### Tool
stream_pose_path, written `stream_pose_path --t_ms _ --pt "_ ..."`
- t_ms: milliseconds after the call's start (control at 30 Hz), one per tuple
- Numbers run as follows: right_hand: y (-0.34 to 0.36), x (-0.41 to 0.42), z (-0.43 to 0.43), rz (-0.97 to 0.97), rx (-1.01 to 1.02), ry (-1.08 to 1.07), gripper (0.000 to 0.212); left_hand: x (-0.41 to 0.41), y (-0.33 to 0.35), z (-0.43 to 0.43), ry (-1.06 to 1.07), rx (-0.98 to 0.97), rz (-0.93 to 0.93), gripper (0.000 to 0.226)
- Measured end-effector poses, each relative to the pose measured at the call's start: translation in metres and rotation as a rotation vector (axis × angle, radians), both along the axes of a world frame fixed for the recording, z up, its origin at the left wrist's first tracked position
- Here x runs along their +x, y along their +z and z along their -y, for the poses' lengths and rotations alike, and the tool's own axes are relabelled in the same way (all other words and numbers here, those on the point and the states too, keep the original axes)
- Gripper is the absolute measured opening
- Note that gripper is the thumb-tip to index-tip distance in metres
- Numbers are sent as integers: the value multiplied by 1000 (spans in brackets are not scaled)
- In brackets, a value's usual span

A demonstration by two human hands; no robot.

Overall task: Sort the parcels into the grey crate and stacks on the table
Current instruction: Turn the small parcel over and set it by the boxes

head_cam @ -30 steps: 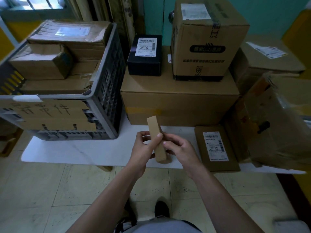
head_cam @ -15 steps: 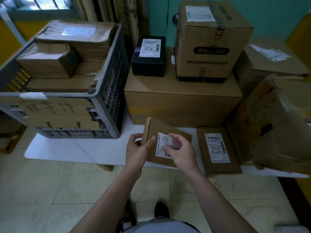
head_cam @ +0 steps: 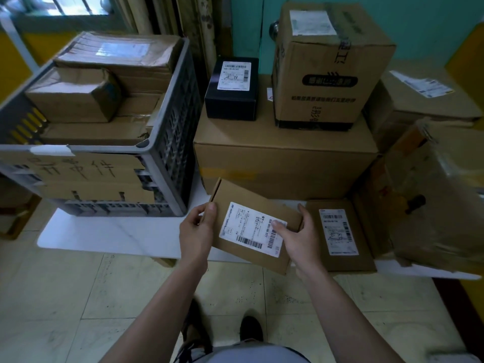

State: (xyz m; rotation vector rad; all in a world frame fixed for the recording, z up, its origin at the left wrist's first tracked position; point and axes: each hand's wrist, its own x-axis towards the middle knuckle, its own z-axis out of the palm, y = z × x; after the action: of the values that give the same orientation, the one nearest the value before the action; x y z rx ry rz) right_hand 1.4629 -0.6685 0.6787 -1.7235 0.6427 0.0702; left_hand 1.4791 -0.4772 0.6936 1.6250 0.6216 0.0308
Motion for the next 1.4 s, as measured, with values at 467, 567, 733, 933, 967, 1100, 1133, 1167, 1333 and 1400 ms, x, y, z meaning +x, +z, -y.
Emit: stream_pose_path --t_ms 467,567,733,933,967,1100,1133,1167,1333,1400 --pt "11 0 -2 140 -291 47 65 8 -3 -3 -338 285 16 47" --pt "16 -1 -2 121 -368 103 72 10 -7 -4 -351 339 22 51" --pt "21 -6 1 132 -397 157 73 16 -8 -3 -326 294 45 49" --pt "27 -16 3 233 -334 54 81 16 -6 7 -327 226 71 48" --pt "27 -18 5 252 -337 41 83 15 -5 10 -325 202 75 49" --pt "23 -23 7 282 -373 40 61 12 -5 17 -316 156 99 54" --pt "23 -24 8 288 -377 33 57 12 -5 19 -322 150 104 56" --pt "22 -25 9 297 -375 27 55 12 -4 20 -328 144 109 57" --pt "22 -31 16 278 -328 -10 55 11 -2 25 -329 128 144 55" --pt "20 -34 21 245 -267 -27 51 11 -1 27 -310 106 133 57"
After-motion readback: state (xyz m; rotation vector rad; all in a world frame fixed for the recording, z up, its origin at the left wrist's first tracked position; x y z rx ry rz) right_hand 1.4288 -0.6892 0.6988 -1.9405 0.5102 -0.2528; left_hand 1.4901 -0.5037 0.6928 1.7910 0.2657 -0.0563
